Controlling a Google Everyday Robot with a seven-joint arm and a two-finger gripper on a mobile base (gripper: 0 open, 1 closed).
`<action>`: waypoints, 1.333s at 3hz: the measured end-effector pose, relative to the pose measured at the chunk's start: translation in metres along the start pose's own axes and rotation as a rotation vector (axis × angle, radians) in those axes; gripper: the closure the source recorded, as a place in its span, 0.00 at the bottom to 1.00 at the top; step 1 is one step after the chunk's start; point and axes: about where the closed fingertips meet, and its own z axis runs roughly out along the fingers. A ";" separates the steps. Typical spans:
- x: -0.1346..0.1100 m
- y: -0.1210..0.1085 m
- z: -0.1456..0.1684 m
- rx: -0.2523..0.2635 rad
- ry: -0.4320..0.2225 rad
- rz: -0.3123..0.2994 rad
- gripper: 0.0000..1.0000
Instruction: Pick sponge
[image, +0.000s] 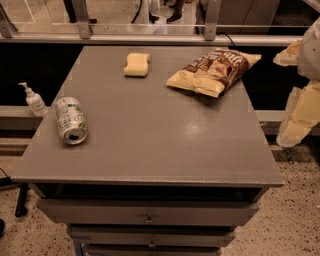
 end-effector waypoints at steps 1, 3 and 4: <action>-0.012 -0.009 0.024 -0.007 -0.081 0.016 0.00; -0.080 -0.067 0.074 0.061 -0.275 0.081 0.00; -0.120 -0.086 0.093 0.080 -0.353 0.130 0.00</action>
Offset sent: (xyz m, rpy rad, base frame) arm 0.1155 0.0780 -0.0471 0.2844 -0.1401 -0.0075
